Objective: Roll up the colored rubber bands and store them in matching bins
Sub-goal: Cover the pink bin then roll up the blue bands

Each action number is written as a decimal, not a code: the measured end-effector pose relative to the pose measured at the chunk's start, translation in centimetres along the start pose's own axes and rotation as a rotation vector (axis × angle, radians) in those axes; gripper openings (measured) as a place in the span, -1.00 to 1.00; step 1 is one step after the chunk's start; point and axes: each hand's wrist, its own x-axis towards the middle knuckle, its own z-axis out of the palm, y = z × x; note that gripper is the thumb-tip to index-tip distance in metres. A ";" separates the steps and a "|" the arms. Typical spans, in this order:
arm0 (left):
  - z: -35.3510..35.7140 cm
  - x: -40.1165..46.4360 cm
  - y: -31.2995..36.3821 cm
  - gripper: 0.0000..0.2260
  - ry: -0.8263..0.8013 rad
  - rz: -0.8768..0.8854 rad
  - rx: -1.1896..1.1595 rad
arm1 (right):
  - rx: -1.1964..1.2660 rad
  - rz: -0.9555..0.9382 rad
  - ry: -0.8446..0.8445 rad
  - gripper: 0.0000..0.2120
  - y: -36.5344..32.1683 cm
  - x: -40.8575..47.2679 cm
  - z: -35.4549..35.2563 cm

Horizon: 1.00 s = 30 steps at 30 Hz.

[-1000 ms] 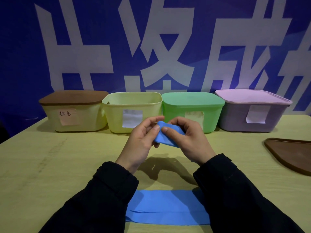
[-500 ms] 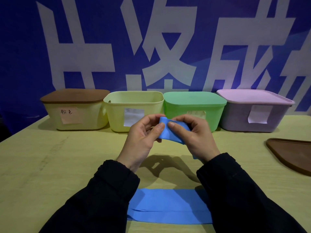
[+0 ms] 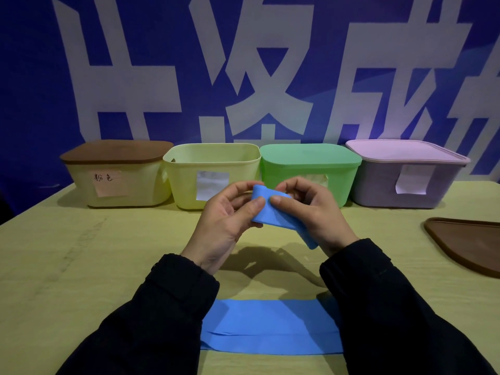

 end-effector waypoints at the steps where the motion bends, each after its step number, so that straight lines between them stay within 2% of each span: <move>1: -0.1 0.0 0.0 -0.72 0.011 0.011 0.028 | -0.067 -0.008 0.009 -0.86 0.1 0.1 -0.2; 4: -0.1 0.0 -0.1 -0.76 0.013 0.017 0.111 | -0.289 -0.061 0.052 -0.80 0.6 0.0 -0.4; 8: 0.1 -0.1 -0.1 -0.79 -0.005 0.005 0.137 | -0.369 -0.132 0.065 -0.82 0.8 -0.2 -0.1; 12: 0.2 -0.2 0.1 -0.69 0.016 0.033 0.190 | -0.293 -0.118 0.015 -0.84 0.4 -0.2 -0.3; 16: -0.1 0.0 -0.1 -0.80 0.035 0.020 0.180 | -0.296 -0.067 0.002 -0.88 0.4 -0.1 -0.6; 20: 0.2 -0.2 -0.1 -0.73 0.032 -0.004 0.181 | -0.429 -0.110 0.081 -0.80 1.0 -0.1 -0.4; 24: 0.3 -0.3 0.0 -0.80 0.042 0.033 0.185 | -0.422 -0.135 0.077 -0.79 0.8 -0.2 0.0; 28: 0.1 -0.2 0.0 -0.72 0.069 0.049 0.180 | -0.317 -0.087 0.007 -0.86 0.4 -0.2 -0.3; 30: 0.2 -0.1 0.0 -0.74 0.059 0.025 0.167 | -0.320 -0.080 0.027 -0.86 0.4 -0.1 -0.4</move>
